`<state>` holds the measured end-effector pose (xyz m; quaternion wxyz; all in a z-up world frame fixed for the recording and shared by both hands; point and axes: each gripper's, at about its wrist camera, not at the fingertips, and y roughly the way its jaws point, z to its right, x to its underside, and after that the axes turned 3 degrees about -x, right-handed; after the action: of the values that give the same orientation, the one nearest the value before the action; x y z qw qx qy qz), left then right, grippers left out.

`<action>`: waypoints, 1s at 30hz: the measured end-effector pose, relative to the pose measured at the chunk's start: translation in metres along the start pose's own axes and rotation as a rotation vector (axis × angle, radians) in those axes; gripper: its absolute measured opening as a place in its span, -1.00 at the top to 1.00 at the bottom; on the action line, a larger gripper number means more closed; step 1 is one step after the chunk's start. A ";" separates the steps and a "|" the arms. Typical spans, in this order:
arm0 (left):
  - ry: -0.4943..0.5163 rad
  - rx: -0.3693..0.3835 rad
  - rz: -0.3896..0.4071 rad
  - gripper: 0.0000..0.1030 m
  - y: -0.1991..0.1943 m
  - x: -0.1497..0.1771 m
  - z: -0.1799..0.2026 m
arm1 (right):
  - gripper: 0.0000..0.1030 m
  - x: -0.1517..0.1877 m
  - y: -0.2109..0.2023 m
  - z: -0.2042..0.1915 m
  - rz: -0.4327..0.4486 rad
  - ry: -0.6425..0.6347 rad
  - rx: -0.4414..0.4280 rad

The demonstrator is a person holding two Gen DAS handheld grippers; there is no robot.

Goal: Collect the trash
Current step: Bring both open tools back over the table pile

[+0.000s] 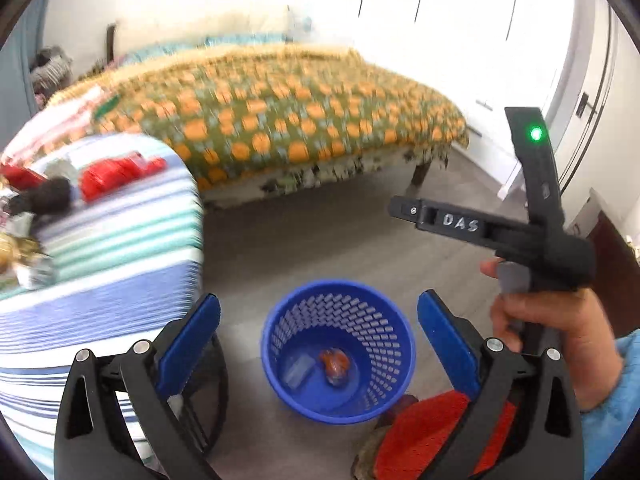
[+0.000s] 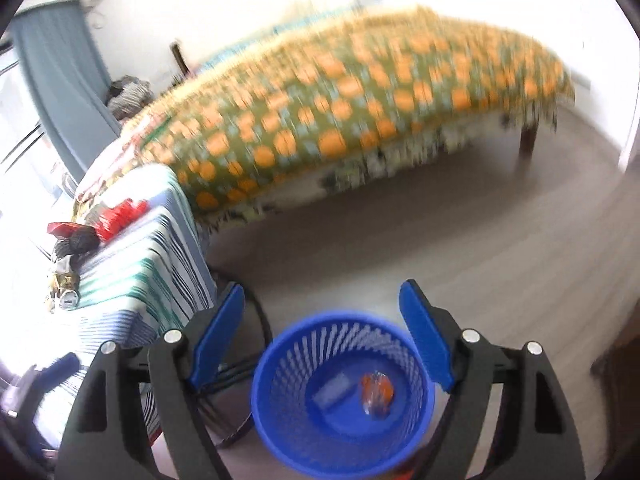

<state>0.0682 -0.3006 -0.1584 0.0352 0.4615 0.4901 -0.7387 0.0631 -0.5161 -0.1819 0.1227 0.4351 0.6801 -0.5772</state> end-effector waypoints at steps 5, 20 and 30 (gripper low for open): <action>-0.011 0.019 0.061 -0.90 -0.049 0.012 -0.037 | -0.55 0.005 -0.023 -0.045 0.134 -0.134 0.031; -0.191 -0.388 -0.091 -0.90 -0.090 0.071 -0.254 | -0.55 0.087 -0.002 -0.220 0.004 -0.449 -0.217; -0.189 -0.508 -0.138 -0.90 -0.094 0.076 -0.332 | -0.55 0.124 0.022 -0.286 -0.109 -0.575 -0.309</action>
<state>0.1921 0.0297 -0.1785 0.1452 0.3325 0.6844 -0.6325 0.1018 -0.2059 -0.1925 0.3432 0.1934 0.7194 -0.5721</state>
